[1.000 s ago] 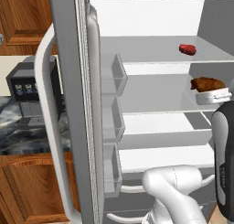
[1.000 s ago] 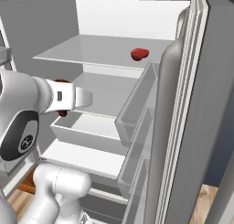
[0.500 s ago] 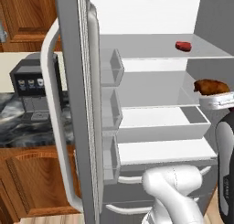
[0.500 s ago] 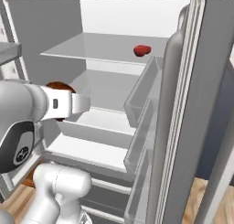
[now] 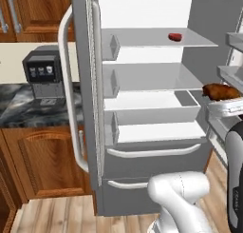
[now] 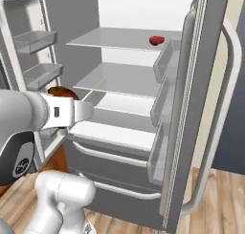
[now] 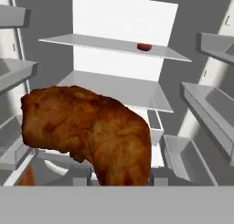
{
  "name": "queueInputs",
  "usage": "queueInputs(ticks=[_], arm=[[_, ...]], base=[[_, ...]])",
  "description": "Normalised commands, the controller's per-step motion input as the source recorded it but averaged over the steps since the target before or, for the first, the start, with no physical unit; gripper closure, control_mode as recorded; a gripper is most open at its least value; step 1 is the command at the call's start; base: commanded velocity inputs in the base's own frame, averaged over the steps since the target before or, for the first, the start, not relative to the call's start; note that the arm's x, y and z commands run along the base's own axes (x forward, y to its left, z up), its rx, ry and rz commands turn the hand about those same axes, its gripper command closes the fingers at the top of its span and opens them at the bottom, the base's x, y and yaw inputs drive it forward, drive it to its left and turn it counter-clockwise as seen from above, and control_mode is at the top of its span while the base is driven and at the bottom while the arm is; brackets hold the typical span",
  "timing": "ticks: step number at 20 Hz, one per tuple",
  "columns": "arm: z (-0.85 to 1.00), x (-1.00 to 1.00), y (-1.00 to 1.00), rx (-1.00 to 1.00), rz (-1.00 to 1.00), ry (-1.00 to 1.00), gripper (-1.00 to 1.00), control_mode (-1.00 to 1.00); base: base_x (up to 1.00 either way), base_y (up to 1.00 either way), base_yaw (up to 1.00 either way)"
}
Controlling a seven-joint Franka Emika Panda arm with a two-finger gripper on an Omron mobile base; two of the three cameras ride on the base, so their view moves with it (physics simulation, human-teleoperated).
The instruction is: Gather the eggplant and carrot from the fridge and place them on a tray on the dining counter. Then gather the steak and chicken drumstick from the fridge and place them on the other tray.
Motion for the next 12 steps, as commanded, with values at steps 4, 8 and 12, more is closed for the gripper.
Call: queueInputs(ticks=[4, 8, 12], arm=[[0.00, 0.00, 0.00, 0.00, 0.00, 0.00, 1.00, 1.00], [0.00, 0.00, 0.00, 0.00, 0.00, 0.00, 1.00, 1.00], [0.00, 0.00, 0.00, 0.00, 0.00, 0.00, 1.00, 1.00]], base=[[-0.80, 0.00, -0.19], [-0.84, 0.00, -0.33], [-0.78, -0.07, -0.43]])
